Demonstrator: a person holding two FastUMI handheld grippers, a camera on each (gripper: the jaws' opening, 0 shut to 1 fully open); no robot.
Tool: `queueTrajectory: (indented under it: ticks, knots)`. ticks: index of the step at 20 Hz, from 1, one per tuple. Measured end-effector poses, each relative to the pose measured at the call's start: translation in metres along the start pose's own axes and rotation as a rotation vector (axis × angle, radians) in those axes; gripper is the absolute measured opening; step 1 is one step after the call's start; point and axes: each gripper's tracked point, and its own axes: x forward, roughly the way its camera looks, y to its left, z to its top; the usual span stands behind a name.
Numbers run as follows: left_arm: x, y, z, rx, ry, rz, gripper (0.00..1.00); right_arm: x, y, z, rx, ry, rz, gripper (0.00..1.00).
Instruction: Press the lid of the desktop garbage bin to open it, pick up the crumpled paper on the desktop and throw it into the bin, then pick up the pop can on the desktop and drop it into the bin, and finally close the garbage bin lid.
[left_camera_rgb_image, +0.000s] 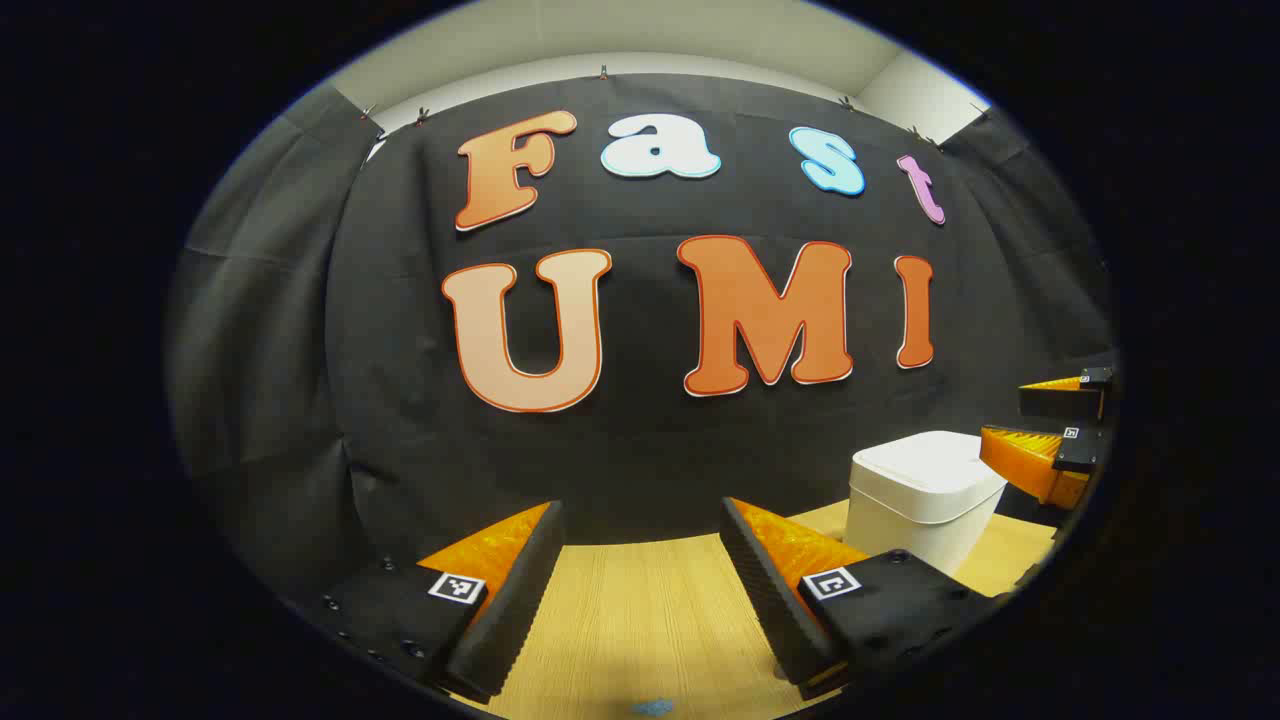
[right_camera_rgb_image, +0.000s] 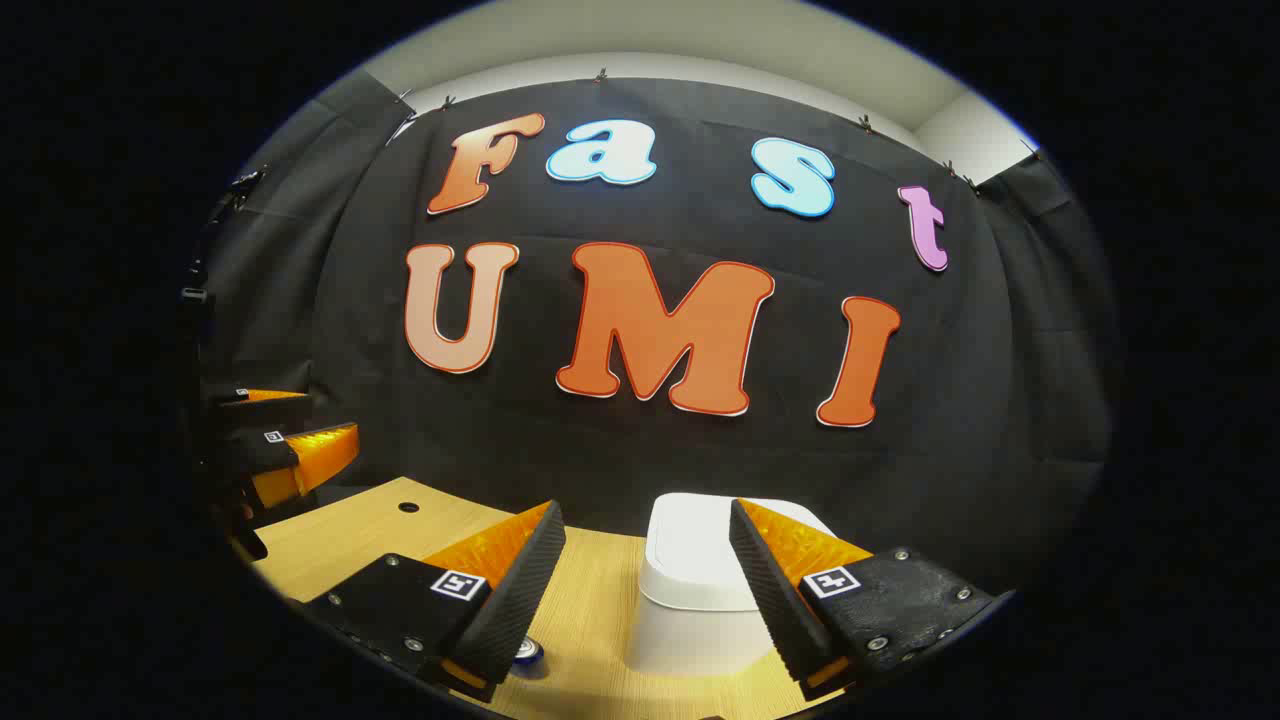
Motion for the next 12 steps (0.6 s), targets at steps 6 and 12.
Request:
queueTrajectory:
  ticks: [6,12]
  knots:
    - [0.004,0.003,-0.002,0.001,0.009,0.011,0.99,0.003,0.0,0.001,-0.001,0.0,-0.014,0.99]
    - [0.007,0.001,-0.006,-0.003,0.015,0.014,0.99,0.014,-0.009,0.005,0.0,0.009,-0.041,0.99]
